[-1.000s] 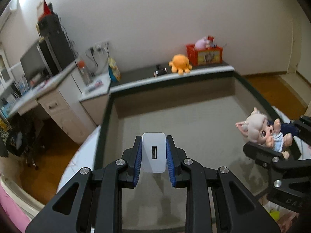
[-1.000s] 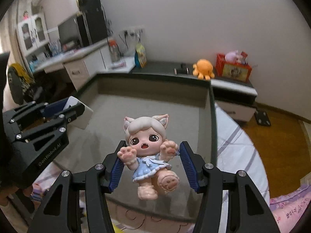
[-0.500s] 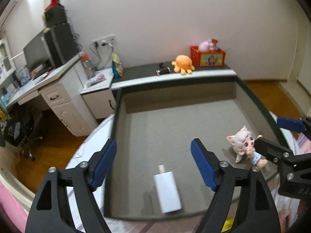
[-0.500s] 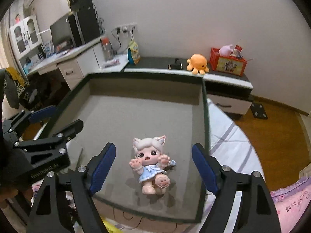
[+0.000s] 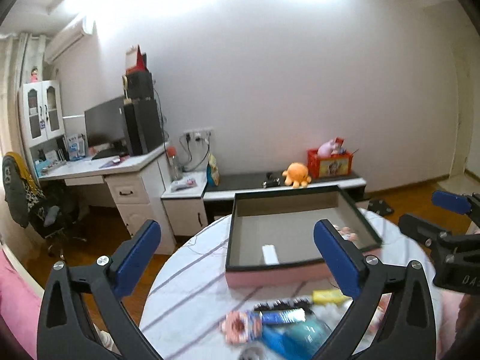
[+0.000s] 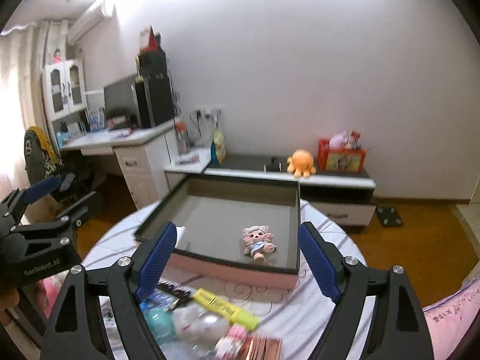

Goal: Organize rigid objects
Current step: 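Open both tools to release the items and withdraw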

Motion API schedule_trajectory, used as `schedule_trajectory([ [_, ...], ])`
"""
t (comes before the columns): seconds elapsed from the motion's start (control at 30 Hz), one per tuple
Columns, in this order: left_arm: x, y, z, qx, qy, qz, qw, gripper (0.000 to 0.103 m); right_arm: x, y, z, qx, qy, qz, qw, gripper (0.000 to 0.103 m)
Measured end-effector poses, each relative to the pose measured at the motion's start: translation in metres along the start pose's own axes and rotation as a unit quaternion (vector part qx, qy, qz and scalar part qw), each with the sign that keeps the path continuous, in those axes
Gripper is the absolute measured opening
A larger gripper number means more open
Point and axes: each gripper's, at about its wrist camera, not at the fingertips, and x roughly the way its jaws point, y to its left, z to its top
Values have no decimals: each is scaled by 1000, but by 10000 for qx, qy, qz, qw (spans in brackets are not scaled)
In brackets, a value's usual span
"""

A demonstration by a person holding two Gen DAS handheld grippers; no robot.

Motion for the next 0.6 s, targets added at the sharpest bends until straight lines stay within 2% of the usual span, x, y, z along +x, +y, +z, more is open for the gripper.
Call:
schedule_trajectory([
  [0.03,-8,3,-1,-12,-36,6,10000,103,-16,6,-5,-18,-146,-53,9999,103],
  [0.1,-37,4,-9,-73,-248,9,9997,103,-36,15,-13,-89,-381,-142,9991,103],
  [0.27,-83,-4,-27,-38,-415,-14,9991,103,-86,34,-37,-161,-818,-265,9962,103],
  [0.37,-102,-4,-37,-28,-484,-46,9988,103,-106,40,-51,-179,-970,-455,9941,103],
  [0.6,-125,-1,-47,-111,-574,-67,9983,103,-130,50,-67,-126,-1084,-427,9931,103],
])
